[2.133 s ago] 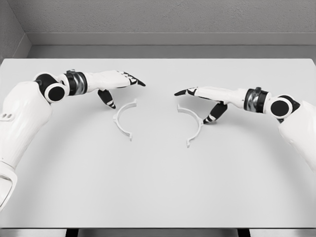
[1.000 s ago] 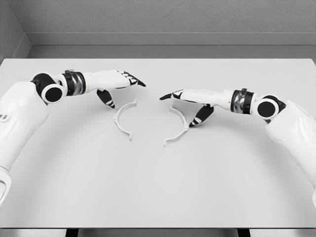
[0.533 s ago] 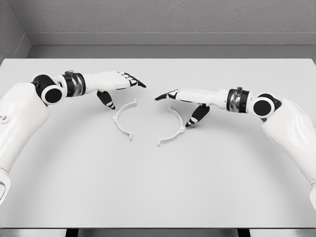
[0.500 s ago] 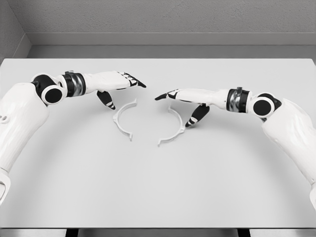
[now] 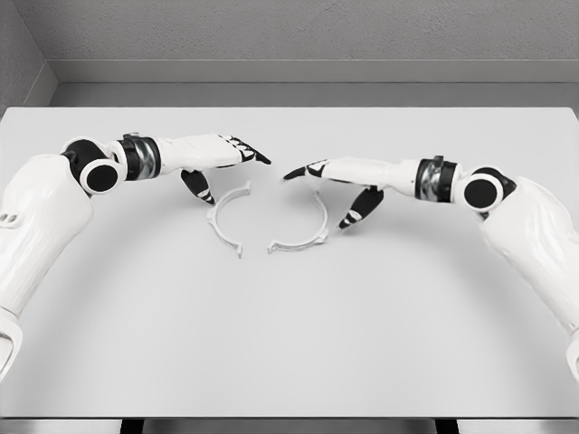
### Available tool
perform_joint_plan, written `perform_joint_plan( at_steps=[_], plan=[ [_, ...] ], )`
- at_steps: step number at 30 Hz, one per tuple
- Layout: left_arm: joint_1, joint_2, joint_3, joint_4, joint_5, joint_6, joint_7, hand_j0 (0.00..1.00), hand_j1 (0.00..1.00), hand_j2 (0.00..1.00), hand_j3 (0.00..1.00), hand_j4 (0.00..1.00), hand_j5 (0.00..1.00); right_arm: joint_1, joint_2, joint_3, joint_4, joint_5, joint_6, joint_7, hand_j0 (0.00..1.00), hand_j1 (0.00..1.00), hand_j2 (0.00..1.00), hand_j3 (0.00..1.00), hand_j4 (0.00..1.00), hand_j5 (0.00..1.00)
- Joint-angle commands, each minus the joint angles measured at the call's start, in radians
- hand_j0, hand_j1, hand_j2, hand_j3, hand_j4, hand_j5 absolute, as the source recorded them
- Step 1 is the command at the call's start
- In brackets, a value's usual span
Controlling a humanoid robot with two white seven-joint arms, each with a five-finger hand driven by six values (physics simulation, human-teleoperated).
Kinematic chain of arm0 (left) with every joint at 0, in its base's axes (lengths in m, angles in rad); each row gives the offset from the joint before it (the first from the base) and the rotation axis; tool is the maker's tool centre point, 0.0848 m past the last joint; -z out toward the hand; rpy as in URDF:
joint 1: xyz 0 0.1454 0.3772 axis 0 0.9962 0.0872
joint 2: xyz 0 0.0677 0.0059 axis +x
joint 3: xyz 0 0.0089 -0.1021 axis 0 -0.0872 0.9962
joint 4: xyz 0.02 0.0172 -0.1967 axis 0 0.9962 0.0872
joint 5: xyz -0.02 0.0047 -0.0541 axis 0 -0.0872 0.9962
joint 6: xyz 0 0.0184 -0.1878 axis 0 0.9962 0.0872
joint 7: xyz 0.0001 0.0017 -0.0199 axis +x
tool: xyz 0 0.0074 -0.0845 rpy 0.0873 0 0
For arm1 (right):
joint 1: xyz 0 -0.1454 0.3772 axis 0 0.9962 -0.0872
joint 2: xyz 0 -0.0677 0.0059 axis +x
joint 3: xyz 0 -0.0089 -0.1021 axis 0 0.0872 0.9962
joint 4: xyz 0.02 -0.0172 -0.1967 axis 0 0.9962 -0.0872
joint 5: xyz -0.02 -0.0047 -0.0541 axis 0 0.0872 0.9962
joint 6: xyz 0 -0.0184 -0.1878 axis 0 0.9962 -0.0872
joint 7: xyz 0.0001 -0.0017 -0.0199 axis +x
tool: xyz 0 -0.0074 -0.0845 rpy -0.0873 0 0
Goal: Assemble PVC drainage pipe clamps
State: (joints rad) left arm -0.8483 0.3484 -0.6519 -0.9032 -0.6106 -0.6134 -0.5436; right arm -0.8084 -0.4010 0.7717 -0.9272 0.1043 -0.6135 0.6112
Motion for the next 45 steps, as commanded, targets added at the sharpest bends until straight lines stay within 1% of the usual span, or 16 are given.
perform_joint_plan(
  at_steps=[1, 2, 4, 5, 7, 8, 11, 18, 19, 20, 21, 22, 25, 26, 38, 45],
  plan=[
    [0.000, 0.000, 0.001, 0.000, 0.006, 0.002, 0.001, 1.00, 1.00, 1.00, 1.00, 1.00, 1.00, 0.000, -0.038, -0.058, 0.045, -0.002, 0.003, 0.000, 1.00, 1.00, 1.00, 1.00, 1.00, 1.00],
    [0.000, -0.002, 0.001, -0.002, 0.008, 0.002, 0.001, 1.00, 1.00, 1.00, 1.00, 1.00, 1.00, -0.011, -0.041, -0.088, 0.080, 0.003, 0.003, 0.000, 1.00, 1.00, 1.00, 1.00, 1.00, 1.00],
    [0.000, -0.005, -0.002, -0.002, 0.008, 0.002, 0.001, 1.00, 1.00, 1.00, 1.00, 1.00, 1.00, -0.052, -0.027, -0.089, 0.137, 0.005, 0.003, 0.000, 1.00, 1.00, 1.00, 1.00, 1.00, 1.00],
    [0.000, -0.006, -0.002, -0.003, 0.009, 0.002, 0.001, 1.00, 1.00, 1.00, 1.00, 1.00, 1.00, -0.066, 0.002, -0.089, 0.162, 0.006, 0.003, 0.000, 1.00, 1.00, 1.00, 1.00, 1.00, 1.00],
    [0.000, -0.012, -0.002, -0.009, 0.011, 0.002, 0.001, 1.00, 1.00, 1.00, 1.00, 1.00, 1.00, -0.107, 0.116, -0.089, 0.269, 0.006, 0.003, 0.000, 1.00, 1.00, 1.00, 1.00, 1.00, 1.00],
    [0.000, -0.012, -0.008, -0.009, 0.011, 0.002, 0.001, 1.00, 1.00, 1.00, 1.00, 1.00, 1.00, -0.115, 0.146, -0.089, 0.295, 0.005, 0.003, 0.000, 1.00, 1.00, 1.00, 1.00, 1.00, 1.00],
    [0.000, -0.020, -0.011, -0.009, 0.011, 0.002, -0.001, 1.00, 1.00, 1.00, 1.00, 1.00, 1.00, -0.121, 0.189, -0.092, 0.303, -0.005, 0.003, 0.000, 1.00, 1.00, 1.00, 1.00, 1.00, 1.00],
    [0.000, -0.020, -0.009, -0.009, 0.011, 0.002, 0.001, 1.00, 1.00, 1.00, 1.00, 1.00, 1.00, -0.107, 0.185, -0.219, 0.309, -0.011, 0.003, 0.000, 1.00, 1.00, 1.00, 1.00, 1.00, 1.00],
    [0.000, -0.019, -0.009, -0.009, 0.012, 0.002, 0.001, 1.00, 1.00, 1.00, 1.00, 1.00, 1.00, -0.098, 0.169, -0.250, 0.309, -0.014, 0.003, 0.000, 1.00, 1.00, 1.00, 1.00, 1.00, 1.00],
    [0.000, -0.020, -0.009, -0.011, 0.012, 0.002, 0.001, 1.00, 1.00, 1.00, 1.00, 1.00, 1.00, -0.071, 0.143, -0.344, 0.309, -0.017, 0.003, 0.000, 1.00, 1.00, 1.00, 1.00, 1.00, 1.00],
    [0.000, -0.020, -0.009, -0.011, 0.012, 0.002, 0.001, 1.00, 1.00, 1.00, 1.00, 1.00, 1.00, -0.068, 0.125, -0.434, 0.309, -0.017, 0.003, 0.000, 1.00, 1.00, 1.00, 1.00, 1.00, 1.00],
    [0.000, -0.022, -0.009, -0.011, 0.012, 0.002, 0.001, 1.00, 1.00, 1.00, 1.00, 1.00, 1.00, -0.069, 0.111, -0.465, 0.309, -0.017, 0.003, 0.000, 1.00, 1.00, 1.00, 1.00, 1.00, 1.00],
    [0.000, -0.025, -0.009, -0.014, 0.012, 0.002, 0.001, 1.00, 1.00, 1.00, 1.00, 1.00, 1.00, -0.063, 0.041, -0.466, 0.304, -0.017, 0.003, 0.000, 1.00, 1.00, 1.00, 1.00, 1.00, 1.00],
    [0.000, -0.025, -0.009, -0.016, 0.014, 0.002, 0.001, 1.00, 1.00, 1.00, 1.00, 1.00, 1.00, -0.061, 0.034, -0.466, 0.301, -0.017, 0.003, 0.000, 1.00, 1.00, 1.00, 1.00, 1.00, 1.00],
    [0.000, -0.045, -0.017, -0.017, 0.014, 0.002, -0.001, 1.00, 1.00, 1.00, 1.00, 1.00, 1.00, -0.051, 0.019, -0.451, 0.297, -0.015, 0.003, 0.000, 1.00, 1.00, 1.00, 1.00, 1.00, 1.00],
    [0.000, -0.054, -0.025, -0.037, 0.014, 0.002, -0.001, 1.00, 1.00, 1.00, 1.00, 1.00, 1.00, -0.049, 0.019, -0.450, 0.295, -0.015, 0.003, 0.000, 1.00, 1.00, 1.00, 1.00, 1.00, 1.00]
  ],
)
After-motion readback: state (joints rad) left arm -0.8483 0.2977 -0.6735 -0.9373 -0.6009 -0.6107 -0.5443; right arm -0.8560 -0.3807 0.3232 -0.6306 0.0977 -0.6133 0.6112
